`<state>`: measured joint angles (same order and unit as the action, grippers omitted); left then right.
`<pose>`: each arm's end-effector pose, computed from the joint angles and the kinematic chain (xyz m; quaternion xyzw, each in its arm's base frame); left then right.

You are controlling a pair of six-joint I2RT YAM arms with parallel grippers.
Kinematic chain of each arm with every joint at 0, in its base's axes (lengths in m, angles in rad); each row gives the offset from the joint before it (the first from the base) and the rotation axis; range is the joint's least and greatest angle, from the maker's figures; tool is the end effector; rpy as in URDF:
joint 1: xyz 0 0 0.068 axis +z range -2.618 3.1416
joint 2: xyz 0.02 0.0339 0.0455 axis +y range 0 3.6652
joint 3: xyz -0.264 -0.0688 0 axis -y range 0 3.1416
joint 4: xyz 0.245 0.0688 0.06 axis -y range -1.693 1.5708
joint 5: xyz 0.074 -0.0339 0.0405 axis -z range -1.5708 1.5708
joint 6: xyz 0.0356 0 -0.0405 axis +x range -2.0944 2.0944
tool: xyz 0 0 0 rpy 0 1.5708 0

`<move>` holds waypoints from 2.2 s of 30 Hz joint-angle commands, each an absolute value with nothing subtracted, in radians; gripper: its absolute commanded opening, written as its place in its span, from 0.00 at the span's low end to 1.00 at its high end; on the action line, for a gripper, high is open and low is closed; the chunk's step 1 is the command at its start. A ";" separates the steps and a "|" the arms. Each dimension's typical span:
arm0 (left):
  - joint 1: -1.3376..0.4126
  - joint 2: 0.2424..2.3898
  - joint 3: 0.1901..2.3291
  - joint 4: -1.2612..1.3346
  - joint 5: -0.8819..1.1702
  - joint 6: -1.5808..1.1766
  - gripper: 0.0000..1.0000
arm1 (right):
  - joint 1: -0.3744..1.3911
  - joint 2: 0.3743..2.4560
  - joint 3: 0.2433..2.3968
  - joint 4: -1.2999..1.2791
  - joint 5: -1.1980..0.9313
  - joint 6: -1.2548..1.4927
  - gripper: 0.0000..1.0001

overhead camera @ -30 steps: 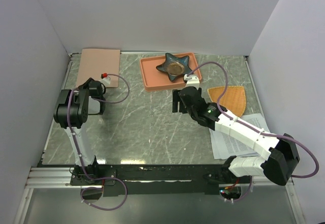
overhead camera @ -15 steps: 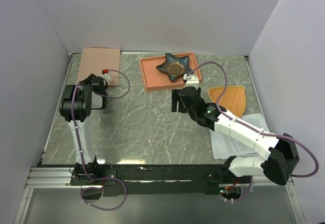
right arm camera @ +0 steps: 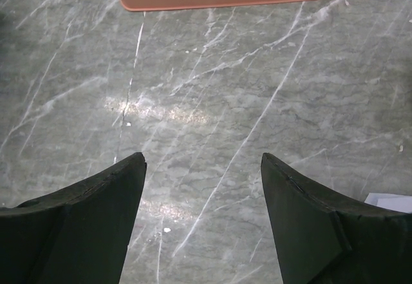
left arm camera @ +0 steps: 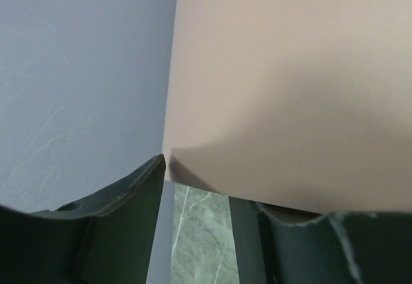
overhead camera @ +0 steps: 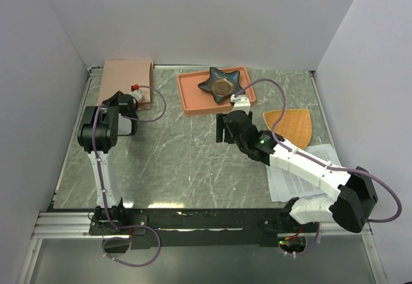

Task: Put the files into the folder

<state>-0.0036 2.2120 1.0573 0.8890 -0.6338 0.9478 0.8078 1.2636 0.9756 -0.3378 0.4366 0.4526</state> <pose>0.4310 0.0195 0.0983 0.1775 0.7578 0.4829 0.4013 0.2032 0.1907 0.2908 -0.0566 0.8730 0.1060 0.4726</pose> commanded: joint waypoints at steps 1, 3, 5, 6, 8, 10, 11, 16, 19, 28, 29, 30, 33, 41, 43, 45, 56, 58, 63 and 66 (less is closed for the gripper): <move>-0.023 2.210 1.141 0.997 -0.629 0.914 0.49 | 0.828 1.282 1.002 -0.304 0.480 0.459 0.79; -0.025 2.209 1.144 0.994 -0.627 0.913 0.45 | 0.831 1.287 1.005 -0.301 0.480 0.459 0.79; -0.025 2.210 1.155 0.970 -0.630 0.905 0.37 | 0.833 1.289 1.005 -0.301 0.479 0.462 0.79; -0.025 2.210 1.163 0.944 -0.630 0.885 0.33 | 0.834 1.290 1.005 -0.301 0.479 0.463 0.78; -0.023 2.217 1.192 0.907 -0.635 0.870 0.27 | 0.834 1.293 1.003 -0.302 0.480 0.466 0.78; -0.025 2.223 1.203 0.902 -0.641 0.867 0.27 | 0.838 1.293 1.002 -0.304 0.477 0.469 0.78; -0.025 2.226 1.209 0.899 -0.649 0.862 0.30 | 0.839 1.293 1.002 -0.305 0.477 0.471 0.77; -0.025 2.238 1.235 0.888 -0.664 0.851 0.43 | 0.844 1.289 0.994 -0.304 0.480 0.474 0.77; -0.023 2.230 1.238 0.870 -0.669 0.839 0.24 | 0.845 1.289 0.992 -0.298 0.476 0.474 0.77; -0.023 2.106 1.132 0.836 -0.661 0.738 0.01 | 0.874 1.287 0.994 -0.287 0.500 0.466 0.73; -0.021 2.092 1.120 0.824 -0.660 0.727 0.01 | 0.877 1.285 0.994 -0.288 0.505 0.465 0.72; -0.020 2.079 1.100 0.809 -0.657 0.701 0.01 | 0.887 1.285 0.994 -0.290 0.509 0.463 0.72; -0.014 1.994 1.050 0.676 -0.597 0.611 0.01 | 0.902 1.281 1.000 -0.304 0.529 0.460 0.70; -0.011 1.617 0.812 0.302 -0.281 0.463 0.01 | 0.931 1.246 0.997 -0.334 0.586 0.480 0.69; -0.005 1.496 0.766 0.190 -0.236 0.450 0.01 | 0.934 1.238 0.988 -0.319 0.586 0.485 0.69; 0.027 1.362 0.715 0.090 -0.148 0.416 0.01 | 0.934 1.242 0.982 -0.310 0.565 0.498 0.69; 0.092 0.917 0.738 -0.619 0.185 0.330 0.01 | 0.992 1.324 0.945 -0.251 0.390 0.698 0.81; 0.106 0.896 0.765 -0.670 0.236 0.322 0.01 | 0.996 1.344 0.910 -0.209 0.330 0.722 0.86; 0.155 0.829 0.836 -0.777 0.221 0.330 0.01 | 0.996 1.456 0.887 -0.073 0.174 0.772 0.94; 0.160 0.813 0.876 -0.821 0.224 0.330 0.01 | 0.976 1.522 0.861 0.050 0.062 0.801 0.94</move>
<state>0.1528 0.8532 0.7914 -0.7155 0.1474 0.3450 0.9890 1.4628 0.8871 -0.1463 0.2295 0.7326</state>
